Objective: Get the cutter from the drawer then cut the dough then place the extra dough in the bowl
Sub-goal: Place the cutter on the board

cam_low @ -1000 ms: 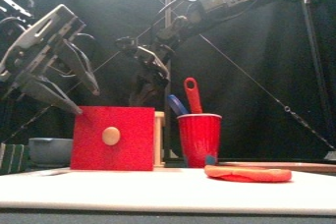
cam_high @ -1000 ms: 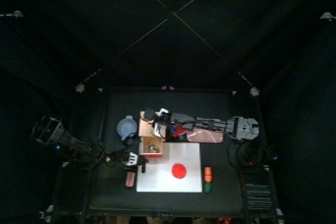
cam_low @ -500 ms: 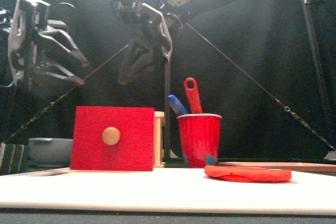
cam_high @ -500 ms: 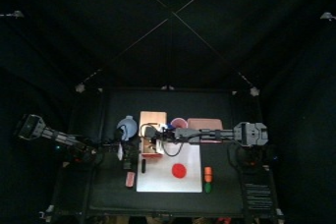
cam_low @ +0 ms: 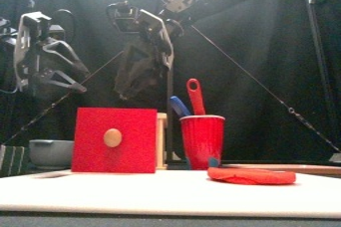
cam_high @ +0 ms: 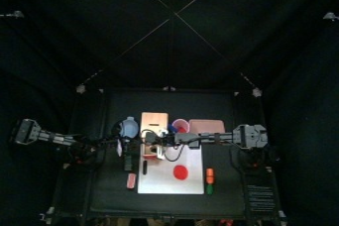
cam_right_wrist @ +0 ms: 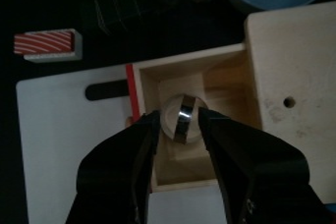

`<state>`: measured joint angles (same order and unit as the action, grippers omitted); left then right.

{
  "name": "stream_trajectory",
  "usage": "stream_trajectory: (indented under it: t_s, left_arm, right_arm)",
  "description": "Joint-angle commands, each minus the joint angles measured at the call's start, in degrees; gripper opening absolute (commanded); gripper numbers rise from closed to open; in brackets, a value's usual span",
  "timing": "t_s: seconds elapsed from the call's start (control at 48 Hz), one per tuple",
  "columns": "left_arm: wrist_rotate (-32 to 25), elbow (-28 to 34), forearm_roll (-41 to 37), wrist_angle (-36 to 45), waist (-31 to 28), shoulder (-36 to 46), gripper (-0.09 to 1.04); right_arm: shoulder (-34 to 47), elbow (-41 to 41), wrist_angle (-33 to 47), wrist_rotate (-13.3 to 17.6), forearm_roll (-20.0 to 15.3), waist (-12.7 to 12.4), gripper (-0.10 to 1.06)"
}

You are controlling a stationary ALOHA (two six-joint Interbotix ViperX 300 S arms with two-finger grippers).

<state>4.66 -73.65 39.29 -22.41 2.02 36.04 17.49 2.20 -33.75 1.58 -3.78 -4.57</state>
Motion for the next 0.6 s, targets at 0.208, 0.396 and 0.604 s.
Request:
stream_trajectory:
  t_s: [0.208, 0.396, 0.604]
  left_arm:
    - [-0.1, 0.5, -0.3, 1.2, -1.7, 0.1, 0.77]
    - [0.0, 0.4, -0.3, 1.5, -1.9, 0.1, 0.77]
    - [0.2, 0.3, -0.2, 1.5, -1.9, 0.1, 0.77]
  right_arm:
    - [0.4, -1.4, -0.4, 0.1, 0.2, -0.7, 0.76]
    - [1.2, -1.5, -0.5, 0.1, 0.3, -0.7, 0.73]
    - [1.6, -1.9, -0.7, 0.1, 0.3, -0.7, 0.60]
